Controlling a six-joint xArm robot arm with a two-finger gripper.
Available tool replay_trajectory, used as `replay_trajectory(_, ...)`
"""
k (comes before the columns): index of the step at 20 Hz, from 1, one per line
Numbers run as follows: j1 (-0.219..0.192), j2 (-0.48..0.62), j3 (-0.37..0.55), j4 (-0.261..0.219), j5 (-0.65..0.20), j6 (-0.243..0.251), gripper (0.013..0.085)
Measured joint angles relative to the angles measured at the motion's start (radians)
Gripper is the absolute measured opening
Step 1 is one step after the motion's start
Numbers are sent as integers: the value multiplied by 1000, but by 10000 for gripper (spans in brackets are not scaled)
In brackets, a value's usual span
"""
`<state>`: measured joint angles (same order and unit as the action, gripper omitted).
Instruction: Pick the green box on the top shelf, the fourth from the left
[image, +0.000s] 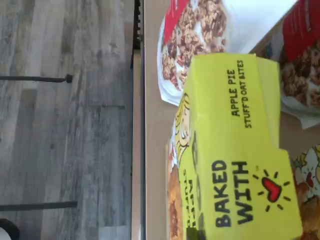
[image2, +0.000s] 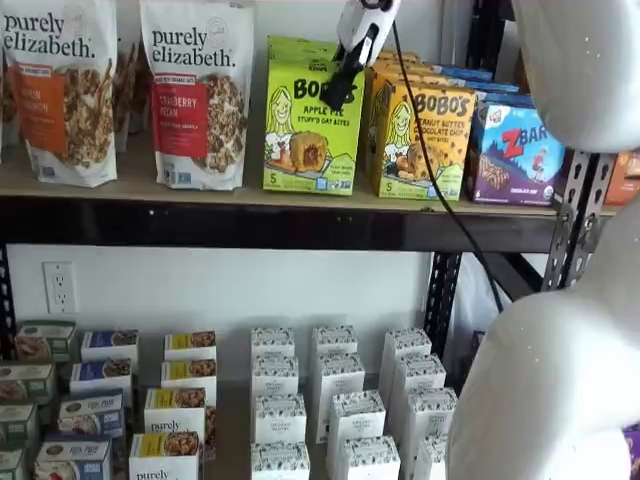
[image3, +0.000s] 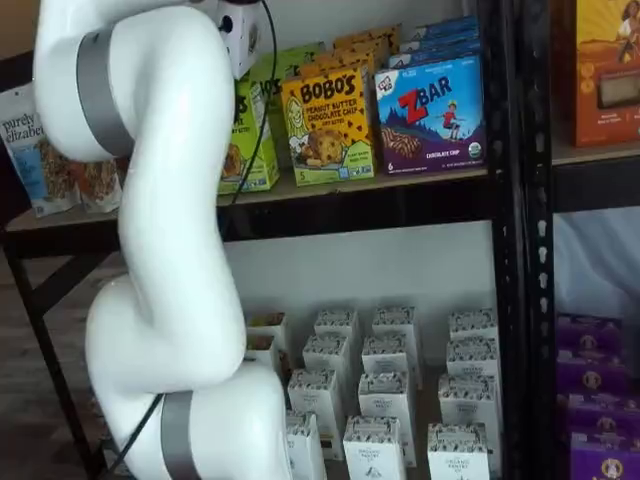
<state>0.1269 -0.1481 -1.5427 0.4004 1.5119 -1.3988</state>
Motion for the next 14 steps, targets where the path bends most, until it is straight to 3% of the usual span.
replay_trajectory(14,-17,-98,42,21,85,8,250)
